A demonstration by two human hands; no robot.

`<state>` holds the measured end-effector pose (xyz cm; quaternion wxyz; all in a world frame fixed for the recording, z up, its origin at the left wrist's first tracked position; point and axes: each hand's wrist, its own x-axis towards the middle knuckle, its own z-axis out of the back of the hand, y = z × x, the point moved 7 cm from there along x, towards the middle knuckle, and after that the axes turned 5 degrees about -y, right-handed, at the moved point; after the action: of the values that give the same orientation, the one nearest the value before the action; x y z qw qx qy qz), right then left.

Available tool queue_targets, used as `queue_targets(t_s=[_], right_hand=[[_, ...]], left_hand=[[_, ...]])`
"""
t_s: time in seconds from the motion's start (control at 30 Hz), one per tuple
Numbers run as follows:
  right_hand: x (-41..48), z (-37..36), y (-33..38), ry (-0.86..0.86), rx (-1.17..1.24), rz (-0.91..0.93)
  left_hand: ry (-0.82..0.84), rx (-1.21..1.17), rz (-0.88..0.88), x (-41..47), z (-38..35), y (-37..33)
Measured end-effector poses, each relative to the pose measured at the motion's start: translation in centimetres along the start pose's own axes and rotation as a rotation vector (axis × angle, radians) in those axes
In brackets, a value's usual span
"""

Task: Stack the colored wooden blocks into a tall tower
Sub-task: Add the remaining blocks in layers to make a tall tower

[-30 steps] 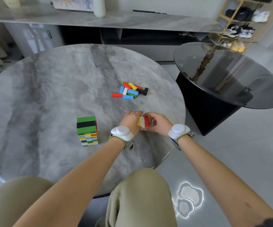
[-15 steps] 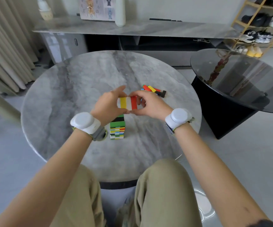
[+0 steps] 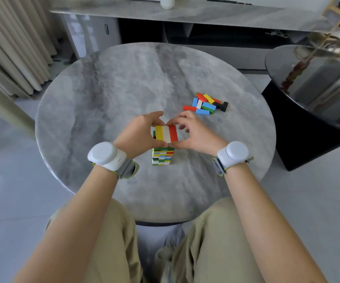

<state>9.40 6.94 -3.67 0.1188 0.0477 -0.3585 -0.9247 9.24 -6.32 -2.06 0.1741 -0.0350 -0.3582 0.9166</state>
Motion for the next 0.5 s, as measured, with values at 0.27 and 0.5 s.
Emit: queue_targets(t_s=[0.27,0.5], right_hand=[[0.12,-0.47,0.27,0.011,-0.008,0.016],[0.11,-0.75,0.25,0.027,-0.027,0.003]], left_hand=[[0.002,0.019,0.002,-0.13,0.22,0.26],[0.02,0.022,0.009,-0.16,0.04,0.45]])
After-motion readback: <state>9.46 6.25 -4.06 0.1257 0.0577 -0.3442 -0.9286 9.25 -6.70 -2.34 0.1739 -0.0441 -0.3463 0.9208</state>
